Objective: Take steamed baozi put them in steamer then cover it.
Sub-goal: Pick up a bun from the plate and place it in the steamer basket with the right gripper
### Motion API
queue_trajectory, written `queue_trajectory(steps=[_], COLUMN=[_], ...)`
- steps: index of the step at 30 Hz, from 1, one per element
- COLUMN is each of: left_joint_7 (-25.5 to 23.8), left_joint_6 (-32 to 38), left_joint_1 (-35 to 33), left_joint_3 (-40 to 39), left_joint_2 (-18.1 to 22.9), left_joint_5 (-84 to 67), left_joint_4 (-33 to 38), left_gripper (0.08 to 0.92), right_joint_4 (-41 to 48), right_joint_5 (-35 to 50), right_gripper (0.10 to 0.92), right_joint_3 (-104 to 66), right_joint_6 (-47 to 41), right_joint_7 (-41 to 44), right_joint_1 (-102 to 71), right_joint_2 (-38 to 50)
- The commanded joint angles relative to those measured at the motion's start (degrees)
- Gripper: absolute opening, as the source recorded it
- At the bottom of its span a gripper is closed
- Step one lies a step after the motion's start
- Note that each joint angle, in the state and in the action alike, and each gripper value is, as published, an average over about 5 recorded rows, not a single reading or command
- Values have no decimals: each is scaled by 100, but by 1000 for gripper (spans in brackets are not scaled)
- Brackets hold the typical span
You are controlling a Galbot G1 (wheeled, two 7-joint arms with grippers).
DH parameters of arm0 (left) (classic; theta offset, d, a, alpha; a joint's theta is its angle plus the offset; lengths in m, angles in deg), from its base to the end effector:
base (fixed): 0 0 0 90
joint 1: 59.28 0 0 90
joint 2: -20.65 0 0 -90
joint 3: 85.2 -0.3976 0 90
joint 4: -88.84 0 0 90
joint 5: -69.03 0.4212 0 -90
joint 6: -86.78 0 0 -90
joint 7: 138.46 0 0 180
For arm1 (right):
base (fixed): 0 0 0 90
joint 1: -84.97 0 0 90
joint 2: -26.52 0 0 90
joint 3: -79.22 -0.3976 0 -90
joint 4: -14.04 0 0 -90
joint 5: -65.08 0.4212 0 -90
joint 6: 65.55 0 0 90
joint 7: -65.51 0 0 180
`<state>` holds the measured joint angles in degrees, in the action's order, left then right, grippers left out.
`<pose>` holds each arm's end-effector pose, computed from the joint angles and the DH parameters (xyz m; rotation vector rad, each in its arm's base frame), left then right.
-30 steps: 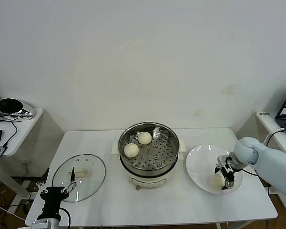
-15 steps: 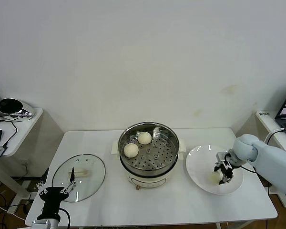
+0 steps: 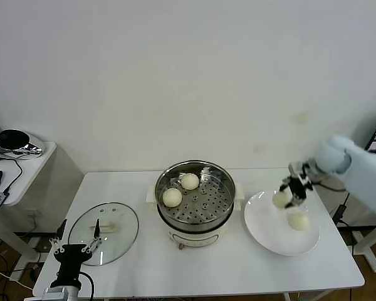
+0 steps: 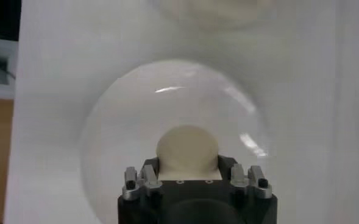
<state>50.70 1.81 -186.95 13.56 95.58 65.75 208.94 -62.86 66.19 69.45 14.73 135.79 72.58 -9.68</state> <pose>0.1839 0.1020 -0.3511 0.2054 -3.1068 -0.3844 0.6180 -0.1591 -0.0645 1.3414 -1.4362 1.4796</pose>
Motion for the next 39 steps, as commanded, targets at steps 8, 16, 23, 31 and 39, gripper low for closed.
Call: queue_trajectory(steps=[8,16,23,31,39], left_joint_7=[5,6,9,14,18], left_joint_6=[-5,-14,-11,-3,14], left_joint_1=[27,20,8,-1,15], left_joint_3=[69,138,191,221,203], left_joint_2=[31,88,119,142,166], left_joint_5=[-5,-2,-14,-33,-39], left_joint_4=[30,69,101,114,73], left_gripper=[823,823,823,823,823], right_joint_4=[-340,72,317,294,57], right_joint_5=[900,742,251,-448,-621], right_gripper=[601,614,620,628,628], right_joint_3=[1392,1815,2138,2325,2423], right_joint_6=[1149,2301,3084,3580,3784], right_joint_7=[-300,-511,-542,-530,-454], right_joint_1=[1632,1320,1279,1103,1053], right_joint_2=[-1797,-2749,-3277,-3444,-3371])
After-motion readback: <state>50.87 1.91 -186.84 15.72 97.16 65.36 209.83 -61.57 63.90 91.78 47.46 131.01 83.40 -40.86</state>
